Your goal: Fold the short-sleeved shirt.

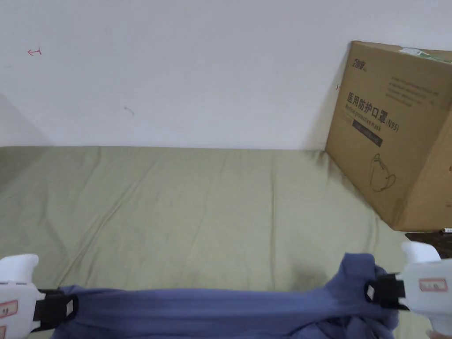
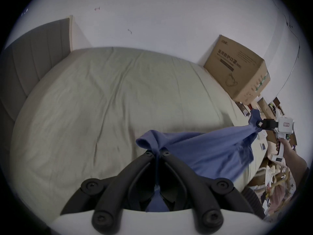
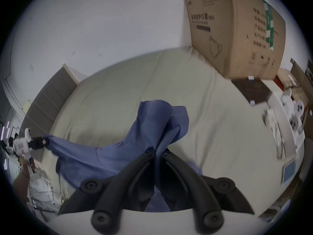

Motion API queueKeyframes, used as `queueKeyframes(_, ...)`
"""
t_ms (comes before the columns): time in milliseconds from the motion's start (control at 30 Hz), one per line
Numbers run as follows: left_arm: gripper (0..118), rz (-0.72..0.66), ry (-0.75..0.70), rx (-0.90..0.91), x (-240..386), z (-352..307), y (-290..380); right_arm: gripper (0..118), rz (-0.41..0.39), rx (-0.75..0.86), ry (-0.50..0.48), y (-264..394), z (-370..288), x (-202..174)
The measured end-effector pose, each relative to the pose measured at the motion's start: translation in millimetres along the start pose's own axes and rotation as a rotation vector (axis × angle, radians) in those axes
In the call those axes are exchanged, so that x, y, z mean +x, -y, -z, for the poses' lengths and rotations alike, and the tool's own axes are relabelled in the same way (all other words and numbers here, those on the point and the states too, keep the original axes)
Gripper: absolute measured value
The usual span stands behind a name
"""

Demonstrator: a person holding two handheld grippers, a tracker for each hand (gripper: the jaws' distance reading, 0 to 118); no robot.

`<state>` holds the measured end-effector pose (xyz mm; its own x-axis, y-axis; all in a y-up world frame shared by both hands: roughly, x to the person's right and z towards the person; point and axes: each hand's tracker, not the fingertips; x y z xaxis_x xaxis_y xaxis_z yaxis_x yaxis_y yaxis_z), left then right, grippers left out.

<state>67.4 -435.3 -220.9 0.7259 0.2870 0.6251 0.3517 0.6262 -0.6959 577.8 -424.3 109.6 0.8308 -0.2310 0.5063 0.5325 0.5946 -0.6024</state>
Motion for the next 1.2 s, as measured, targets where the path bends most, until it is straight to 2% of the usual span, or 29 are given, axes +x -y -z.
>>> queueKeyframes(67, 2, -0.021, 0.013, -0.055, -3, -5, 28, 4, 0.021, -0.077, -0.012, 36, -6, 7)
queueKeyframes(133, 2, -0.017, 0.023, -0.118, -17, 3, 53, 4, 0.008, -0.154, 0.004, 62, 1, 14)
queueKeyframes(267, 3, -0.006, 0.011, -0.248, -26, 21, 84, 4, 0.044, -0.186, 0.01, 83, 19, 19)
queueKeyframes(300, 6, -0.014, 0.016, -0.252, -29, 23, 86, 7, 0.051, -0.185, 0.011, 83, 22, 18)
queueKeyframes(333, 21, -0.032, 0.026, -0.258, -32, 24, 86, 22, 0.058, -0.195, 0.016, 81, 24, 17)
queueKeyframes(367, 63, -0.062, 0.037, -0.266, -32, 23, 85, 63, 0.073, -0.212, 0.02, 79, 25, 16)
queueKeyframes(400, 88, -0.061, 0.013, -0.265, -34, 21, 84, 97, 0.095, -0.234, 0.038, 75, 30, 20)
queueKeyframes(433, 93, -0.06, 0.004, -0.261, -34, 19, 83, 116, 0.108, -0.259, 0.054, 74, 30, 18)
queueKeyframes(533, 92, -0.019, -0.036, -0.247, -28, 5, 68, 118, 0.092, -0.271, 0.075, 64, 18, 11)
queueKeyframes(600, 92, 0.059, -0.106, -0.208, -19, -8, 56, 118, 0.081, -0.242, 0.088, 54, -1, 0)
queueKeyframes(700, 92, 0.09, -0.122, -0.081, 9, -35, 34, 118, 0.053, -0.081, -0.005, 37, -34, -24)
queueKeyframes(767, 92, 0.081, -0.116, 0.058, 39, -63, 26, 118, 0.026, 0.087, -0.049, 33, -55, -42)
queueKeyframes(833, 92, 0.088, -0.108, 0.252, 60, -82, 23, 116, 0.002, 0.288, -0.102, 37, -81, -66)
queueKeyframes(900, 91, 0.119, -0.136, 0.462, 75, -96, 26, 97, -0.031, 0.562, -0.134, 52, -105, -86)
queueKeyframes(933, 89, 0.133, -0.159, 0.536, 83, -102, 29, 82, -0.05, 0.655, -0.126, 61, -111, -94)
queueKeyframes(967, 76, 0.139, -0.184, 0.602, 93, -108, 34, 52, -0.056, 0.753, -0.115, 69, -119, -103)
queueKeyframes(1000, 58, 0.132, -0.204, 0.661, 104, -113, 40, 25, -0.044, 0.799, -0.102, 74, -122, -110)
queueKeyframes(1033, 29, 0.129, -0.211, 0.7, 114, -118, 45, 7, -0.031, 0.828, -0.087, 78, -124, -114)
queueKeyframes(1067, 0, 0.127, -0.229, 0.732, 121, -119, 50, 6, -0.008, 0.839, -0.081, 80, -121, -118)
queueKeyframes(1133, 0, 0.141, -0.214, 0.757, 131, -124, 60, 2, -0.01, 0.818, -0.095, 85, -118, -122)
queueKeyframes(1200, 0, 0.179, -0.199, 0.76, 136, -122, 64, 0, -0.043, 0.816, -0.059, 86, -115, -125)
